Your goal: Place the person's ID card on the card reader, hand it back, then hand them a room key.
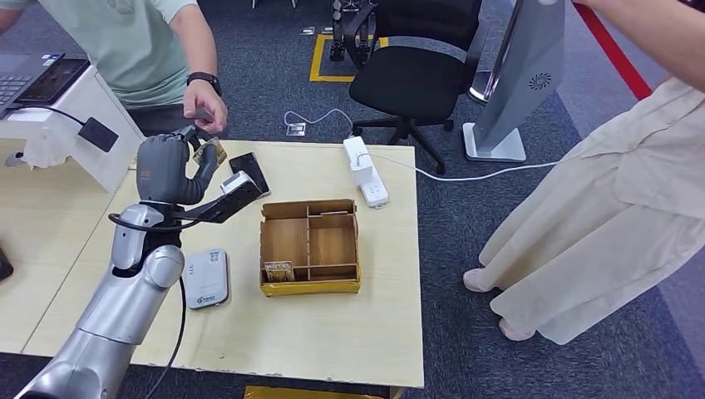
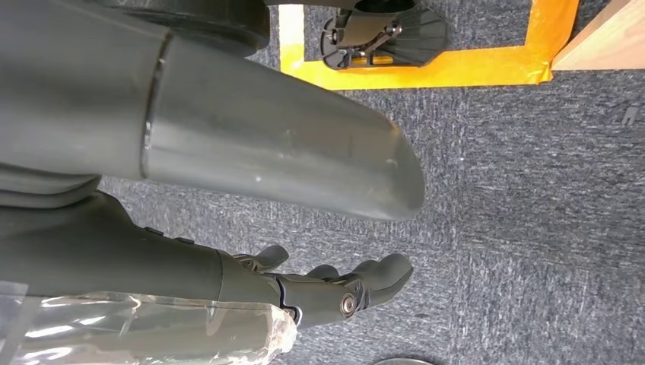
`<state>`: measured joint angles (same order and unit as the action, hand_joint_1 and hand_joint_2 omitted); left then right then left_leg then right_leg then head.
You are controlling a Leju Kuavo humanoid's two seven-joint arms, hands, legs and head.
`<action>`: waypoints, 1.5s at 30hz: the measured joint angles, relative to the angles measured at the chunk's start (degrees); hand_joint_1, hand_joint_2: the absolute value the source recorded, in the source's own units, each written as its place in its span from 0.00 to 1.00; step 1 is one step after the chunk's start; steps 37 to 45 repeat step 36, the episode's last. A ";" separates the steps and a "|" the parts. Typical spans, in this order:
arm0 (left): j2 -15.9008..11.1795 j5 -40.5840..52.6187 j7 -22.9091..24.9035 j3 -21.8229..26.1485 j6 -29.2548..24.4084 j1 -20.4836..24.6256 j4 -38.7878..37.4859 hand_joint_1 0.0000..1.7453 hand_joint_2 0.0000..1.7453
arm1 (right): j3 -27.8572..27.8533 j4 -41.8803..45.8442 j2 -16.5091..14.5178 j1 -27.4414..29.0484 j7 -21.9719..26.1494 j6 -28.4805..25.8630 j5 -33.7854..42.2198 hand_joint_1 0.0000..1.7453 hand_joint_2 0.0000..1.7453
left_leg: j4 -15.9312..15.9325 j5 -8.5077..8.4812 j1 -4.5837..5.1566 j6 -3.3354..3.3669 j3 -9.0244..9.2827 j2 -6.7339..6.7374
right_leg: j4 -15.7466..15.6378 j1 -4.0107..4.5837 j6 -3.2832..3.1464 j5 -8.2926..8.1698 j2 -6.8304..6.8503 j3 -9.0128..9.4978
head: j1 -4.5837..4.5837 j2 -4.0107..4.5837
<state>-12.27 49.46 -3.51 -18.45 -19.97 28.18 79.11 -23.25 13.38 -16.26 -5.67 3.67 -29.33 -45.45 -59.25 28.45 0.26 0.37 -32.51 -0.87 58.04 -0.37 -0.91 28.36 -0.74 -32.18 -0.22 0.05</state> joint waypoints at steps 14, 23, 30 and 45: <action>2.55 -0.42 1.29 0.32 -2.78 4.34 -5.56 1.00 1.00 | 0.35 0.00 0.00 -0.03 -0.61 0.35 0.02 0.00 0.00 | 0.00 0.00 0.00 0.00 0.00 0.00 | 0.00 0.00 0.00 0.00 0.00 0.00 | -0.01 -0.01; 5.39 3.27 4.04 1.19 -9.39 6.37 -9.21 1.00 1.00 | 0.55 0.01 0.00 -0.32 -1.85 0.71 0.05 0.00 0.00 | 0.00 0.00 0.00 0.00 0.00 0.01 | 0.00 0.00 0.00 0.00 -0.01 0.00 | -0.01 -0.01; 7.63 5.39 3.93 3.02 -13.88 7.16 -11.23 1.00 1.00 | 0.67 0.00 0.00 -0.49 -2.20 0.86 0.19 0.00 0.00 | 0.00 0.00 0.00 0.00 0.00 0.00 | 0.00 0.00 0.00 -0.01 -0.01 0.00 | 0.00 0.01; 9.04 5.82 3.93 4.15 -15.55 7.35 -12.23 1.00 1.00 | 0.85 0.00 0.00 -0.59 -2.94 0.90 0.21 0.00 0.00 | -0.01 0.00 0.00 0.00 0.00 0.00 | 0.00 0.00 0.00 -0.01 0.00 0.00 | 0.00 0.00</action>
